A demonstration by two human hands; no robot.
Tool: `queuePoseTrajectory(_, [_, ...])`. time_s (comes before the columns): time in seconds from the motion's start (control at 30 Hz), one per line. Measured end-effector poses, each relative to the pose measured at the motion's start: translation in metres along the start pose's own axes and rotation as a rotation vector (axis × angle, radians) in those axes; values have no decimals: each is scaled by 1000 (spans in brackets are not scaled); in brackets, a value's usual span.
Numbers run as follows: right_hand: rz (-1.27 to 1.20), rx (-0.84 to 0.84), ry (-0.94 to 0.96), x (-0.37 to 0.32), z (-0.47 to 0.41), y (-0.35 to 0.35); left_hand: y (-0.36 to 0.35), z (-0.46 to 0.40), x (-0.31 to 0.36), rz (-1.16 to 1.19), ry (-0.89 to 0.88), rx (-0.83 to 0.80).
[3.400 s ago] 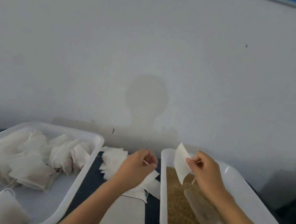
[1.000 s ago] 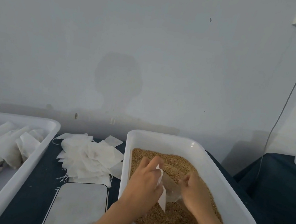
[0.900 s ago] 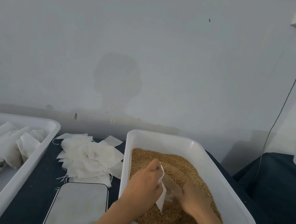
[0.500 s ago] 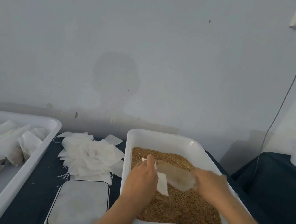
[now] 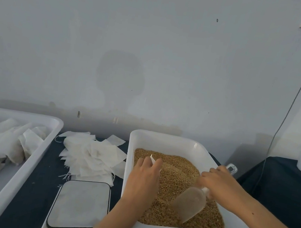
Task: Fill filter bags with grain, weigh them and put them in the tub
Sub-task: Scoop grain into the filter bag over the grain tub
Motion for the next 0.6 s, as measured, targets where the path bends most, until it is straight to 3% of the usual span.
queuePoseTrajectory(0.23, [-388, -225, 100, -24, 7, -22, -4, -1, -2, -49, -69, -89])
queuePoseTrajectory(0.43, [-617, -408, 42, -18, 19, -12, -6, -10, -13, -60, -101, -216])
queuePoseTrajectory(0.6, [-740, -392, -60, 9, 29, 14, -13, -11, -23, -35, -97, -271])
Point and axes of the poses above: each hand's wrist, its own z-axis away from the middle knuckle, its own y-axis out of the back of the hand, x = y × z, the point moved 5 cm from there along -z, towards the middle knuckle, and after that the axes turned 9 degrees about -y, right-handed, at the moved point
